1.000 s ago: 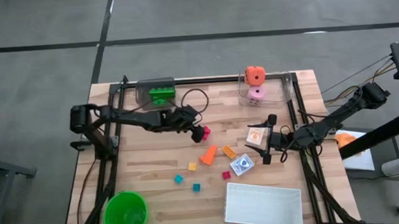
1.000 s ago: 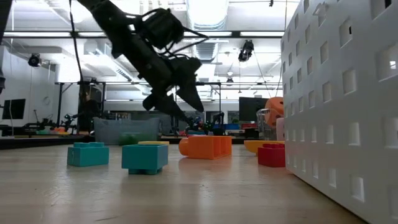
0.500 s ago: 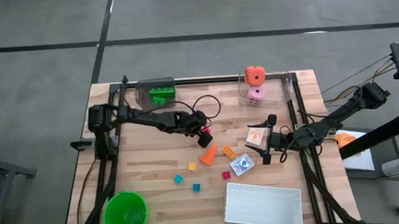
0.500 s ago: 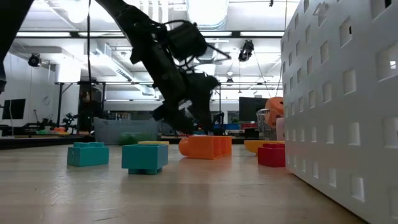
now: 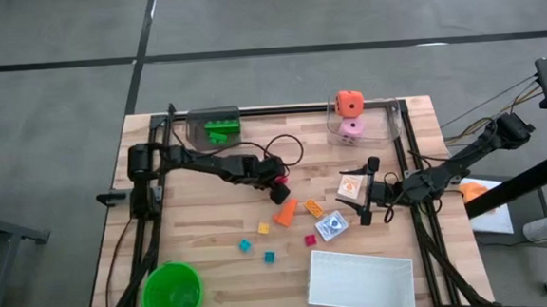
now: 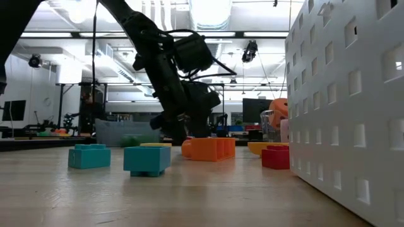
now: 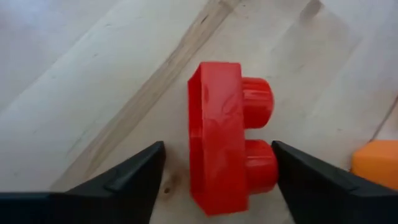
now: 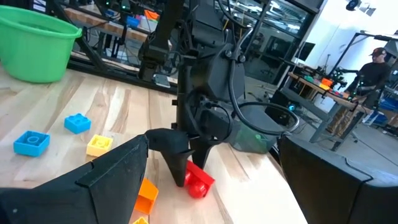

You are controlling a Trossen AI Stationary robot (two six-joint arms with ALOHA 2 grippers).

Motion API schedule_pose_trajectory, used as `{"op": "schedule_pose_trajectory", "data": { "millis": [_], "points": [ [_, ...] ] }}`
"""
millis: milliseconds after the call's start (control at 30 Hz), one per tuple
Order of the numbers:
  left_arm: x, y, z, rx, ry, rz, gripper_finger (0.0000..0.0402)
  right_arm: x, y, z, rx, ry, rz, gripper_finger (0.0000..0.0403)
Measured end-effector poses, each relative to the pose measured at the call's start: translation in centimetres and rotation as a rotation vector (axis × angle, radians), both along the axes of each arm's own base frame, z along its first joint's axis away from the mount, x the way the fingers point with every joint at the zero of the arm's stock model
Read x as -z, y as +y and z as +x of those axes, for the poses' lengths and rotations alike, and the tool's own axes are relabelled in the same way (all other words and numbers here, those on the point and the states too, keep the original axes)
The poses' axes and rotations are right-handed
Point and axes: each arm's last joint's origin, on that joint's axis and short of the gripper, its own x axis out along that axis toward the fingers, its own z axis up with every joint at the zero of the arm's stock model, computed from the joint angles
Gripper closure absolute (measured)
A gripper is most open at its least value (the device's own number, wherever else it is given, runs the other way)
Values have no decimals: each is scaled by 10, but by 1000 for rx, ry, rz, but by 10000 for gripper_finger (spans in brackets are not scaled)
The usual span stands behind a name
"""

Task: Pick & Place Toys
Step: Put the red game piece into the black bin

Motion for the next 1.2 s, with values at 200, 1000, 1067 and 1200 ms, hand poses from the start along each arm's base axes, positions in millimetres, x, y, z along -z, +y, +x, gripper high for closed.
{"op": "schedule_pose_trajectory", "data": {
  "millis": [200, 1000, 1067, 1200],
  "points": [
    [-1, 0, 0, 14, 8, 11, 249, 0, 0, 0, 0, 3, -1, 52],
    [-46, -26, -22, 297, -395, 218, 250, 3, 0, 0, 1, 22, 8, 52],
    [-43, -27, -34, 296, -452, 226, 250, 3, 0, 0, 1, 22, 8, 52],
    [-39, -26, -60, 275, -574, 254, 250, 3, 0, 0, 1, 25, 8, 52]
  ]
}}
